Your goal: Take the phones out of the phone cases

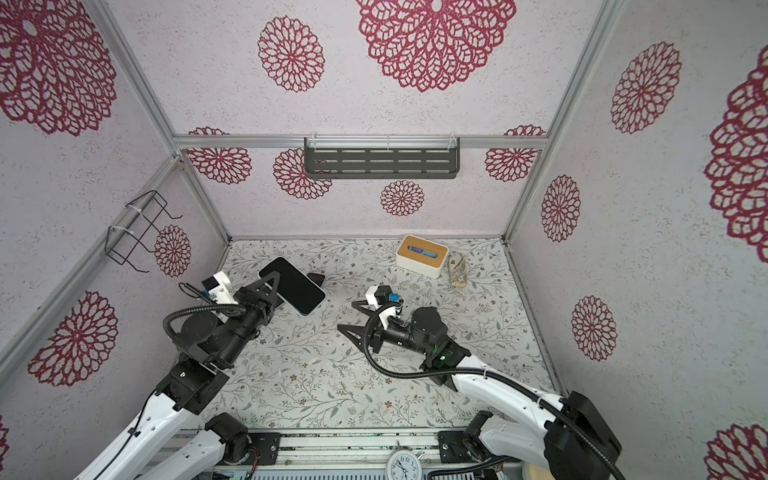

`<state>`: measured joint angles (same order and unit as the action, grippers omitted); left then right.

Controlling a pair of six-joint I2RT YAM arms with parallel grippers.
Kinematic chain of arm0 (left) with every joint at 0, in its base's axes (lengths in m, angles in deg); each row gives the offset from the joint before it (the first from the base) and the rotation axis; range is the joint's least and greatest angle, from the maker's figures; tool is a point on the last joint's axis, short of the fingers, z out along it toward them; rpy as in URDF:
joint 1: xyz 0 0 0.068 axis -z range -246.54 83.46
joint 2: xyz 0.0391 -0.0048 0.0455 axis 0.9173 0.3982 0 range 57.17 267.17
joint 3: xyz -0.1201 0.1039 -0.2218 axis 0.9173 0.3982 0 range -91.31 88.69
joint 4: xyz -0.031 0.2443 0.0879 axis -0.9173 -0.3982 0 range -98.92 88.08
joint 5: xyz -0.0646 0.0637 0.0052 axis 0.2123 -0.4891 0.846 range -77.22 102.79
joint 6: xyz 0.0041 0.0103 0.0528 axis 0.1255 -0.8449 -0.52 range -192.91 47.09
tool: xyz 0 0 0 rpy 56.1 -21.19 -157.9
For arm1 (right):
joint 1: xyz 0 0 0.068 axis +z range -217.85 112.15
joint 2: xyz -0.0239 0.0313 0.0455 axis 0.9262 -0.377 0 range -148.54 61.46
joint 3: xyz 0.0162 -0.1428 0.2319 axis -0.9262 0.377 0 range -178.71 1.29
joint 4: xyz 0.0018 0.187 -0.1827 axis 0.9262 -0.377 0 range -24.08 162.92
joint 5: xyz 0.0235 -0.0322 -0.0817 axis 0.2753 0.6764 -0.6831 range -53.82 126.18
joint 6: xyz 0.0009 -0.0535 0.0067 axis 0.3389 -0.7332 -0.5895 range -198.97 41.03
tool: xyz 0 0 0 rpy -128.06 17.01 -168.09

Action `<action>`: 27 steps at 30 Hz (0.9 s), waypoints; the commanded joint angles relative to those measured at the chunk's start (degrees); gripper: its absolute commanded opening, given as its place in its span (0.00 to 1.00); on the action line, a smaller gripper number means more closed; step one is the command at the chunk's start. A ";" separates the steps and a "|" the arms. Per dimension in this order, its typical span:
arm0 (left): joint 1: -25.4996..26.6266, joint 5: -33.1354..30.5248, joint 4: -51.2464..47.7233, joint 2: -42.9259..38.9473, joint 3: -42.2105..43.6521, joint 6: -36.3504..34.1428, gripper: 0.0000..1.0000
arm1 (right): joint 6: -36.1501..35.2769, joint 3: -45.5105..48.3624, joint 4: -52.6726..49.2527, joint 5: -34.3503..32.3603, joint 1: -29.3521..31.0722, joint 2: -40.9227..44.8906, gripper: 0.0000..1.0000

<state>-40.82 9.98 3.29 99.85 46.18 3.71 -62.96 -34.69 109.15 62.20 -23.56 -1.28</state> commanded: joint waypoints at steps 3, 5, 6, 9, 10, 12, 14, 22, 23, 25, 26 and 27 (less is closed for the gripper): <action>-8.45 38.94 5.73 9.28 -11.81 -9.22 0.00 | 10.59 -1.60 0.90 16.38 -6.07 3.75 0.83; -8.27 41.17 0.20 10.22 -15.47 -16.02 0.00 | 12.68 -2.06 2.68 20.03 -5.97 3.64 0.83; -8.30 41.53 -0.70 10.23 -16.28 -17.63 0.00 | 13.48 -2.03 3.87 20.82 -5.97 3.52 0.82; -7.99 45.55 4.31 10.69 -16.92 -18.21 0.00 | 16.02 -2.47 7.47 22.76 -5.99 2.43 0.80; -7.75 47.04 4.24 11.21 -17.81 -19.17 0.00 | 17.32 -2.59 9.86 24.05 -5.80 1.53 0.80; -7.05 47.71 1.97 11.55 -19.29 -22.12 0.00 | 18.76 -3.39 12.53 25.79 -5.41 0.21 0.77; -6.81 48.47 1.04 11.70 -19.94 -23.90 0.00 | 18.50 -4.44 12.64 26.01 -5.18 -0.66 0.75; -4.67 47.55 -1.21 11.48 -20.50 -27.80 0.00 | 18.36 -9.67 12.11 27.42 -3.76 -4.68 0.64; -4.47 47.14 -1.43 11.47 -20.52 -28.08 0.00 | 18.27 -10.06 12.04 27.42 -3.52 -4.91 0.63; -4.44 46.93 -1.61 11.46 -20.54 -28.28 0.00 | 18.32 -10.74 12.02 27.57 -3.10 -5.51 0.61; -4.23 46.72 -1.68 11.47 -20.45 -28.38 0.00 | 18.27 -11.15 11.98 27.67 -2.78 -5.93 0.59; -4.22 46.58 -1.63 11.54 -20.43 -28.51 0.00 | 18.28 -11.50 11.92 27.81 -2.52 -6.43 0.58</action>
<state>-45.54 57.03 0.08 111.65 27.56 -22.76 -44.80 -43.94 118.24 88.04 -26.82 -7.25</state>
